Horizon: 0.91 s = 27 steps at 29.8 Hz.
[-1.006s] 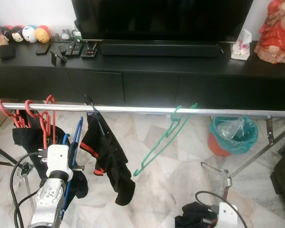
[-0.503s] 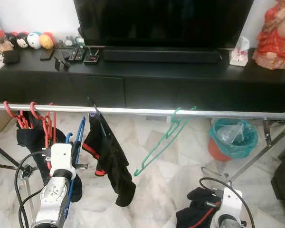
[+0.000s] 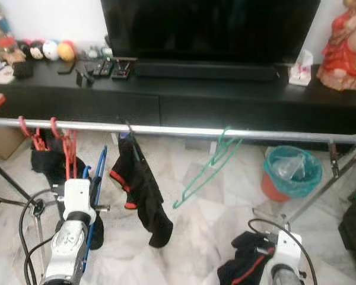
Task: Hang hanger
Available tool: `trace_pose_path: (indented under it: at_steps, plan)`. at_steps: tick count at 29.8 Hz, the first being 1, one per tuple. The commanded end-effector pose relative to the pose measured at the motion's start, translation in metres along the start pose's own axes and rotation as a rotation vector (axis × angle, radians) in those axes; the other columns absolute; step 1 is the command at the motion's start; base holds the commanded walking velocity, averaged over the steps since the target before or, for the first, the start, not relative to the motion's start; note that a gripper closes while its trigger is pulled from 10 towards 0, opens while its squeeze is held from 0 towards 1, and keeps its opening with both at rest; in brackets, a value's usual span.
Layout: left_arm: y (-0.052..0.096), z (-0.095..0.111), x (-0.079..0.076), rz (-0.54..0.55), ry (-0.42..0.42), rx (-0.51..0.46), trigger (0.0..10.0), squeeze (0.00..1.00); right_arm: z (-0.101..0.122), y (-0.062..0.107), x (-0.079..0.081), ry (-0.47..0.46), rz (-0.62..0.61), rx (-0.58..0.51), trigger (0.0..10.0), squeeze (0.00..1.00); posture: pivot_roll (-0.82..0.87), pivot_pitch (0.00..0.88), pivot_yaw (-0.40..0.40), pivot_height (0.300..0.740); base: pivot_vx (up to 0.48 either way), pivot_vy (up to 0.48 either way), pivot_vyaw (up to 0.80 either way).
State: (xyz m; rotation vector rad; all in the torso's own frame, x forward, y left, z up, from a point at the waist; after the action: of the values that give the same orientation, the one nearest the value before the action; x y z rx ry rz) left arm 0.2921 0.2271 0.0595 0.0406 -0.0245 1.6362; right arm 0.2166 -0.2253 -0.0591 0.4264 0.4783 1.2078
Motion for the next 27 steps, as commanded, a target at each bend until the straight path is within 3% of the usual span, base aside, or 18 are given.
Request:
trace_pose_path:
  at_steps: [1, 27]
  plan:
    - [-0.0001, 0.001, 0.0017, 0.004, -0.006, -0.006, 10.0, 0.0, 0.01, -0.0026, -0.0006, -0.01, -0.006, -0.045, 10.0, 0.0, 0.01, 0.013, 0.022, 0.74, -0.341, 0.0, 0.0]
    - [-0.0023, 0.0052, 0.0048, 0.014, 0.007, -0.018, 10.0, 0.0, 0.0164, -0.0053, 0.0019, -0.03, -0.002, -0.055, 10.0, 0.0, 0.02, 0.039, 0.023, 0.74, -0.339, 0.0, 0.0]
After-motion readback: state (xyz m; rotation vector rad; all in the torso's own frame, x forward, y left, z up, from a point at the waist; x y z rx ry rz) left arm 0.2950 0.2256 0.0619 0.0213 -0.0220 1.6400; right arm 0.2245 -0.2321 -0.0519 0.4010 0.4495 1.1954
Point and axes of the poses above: a point about 5 cm out from each wrist's last joint towards the gripper, its own y axis pointing back from the gripper into the wrist, its own z axis along the axis of the wrist's last joint, x = y × z, the point moved 1 cm from there along -y, pointing out of the wrist towards the gripper, and after that the axes turned 5 degrees about y, right-handed, at the moved point
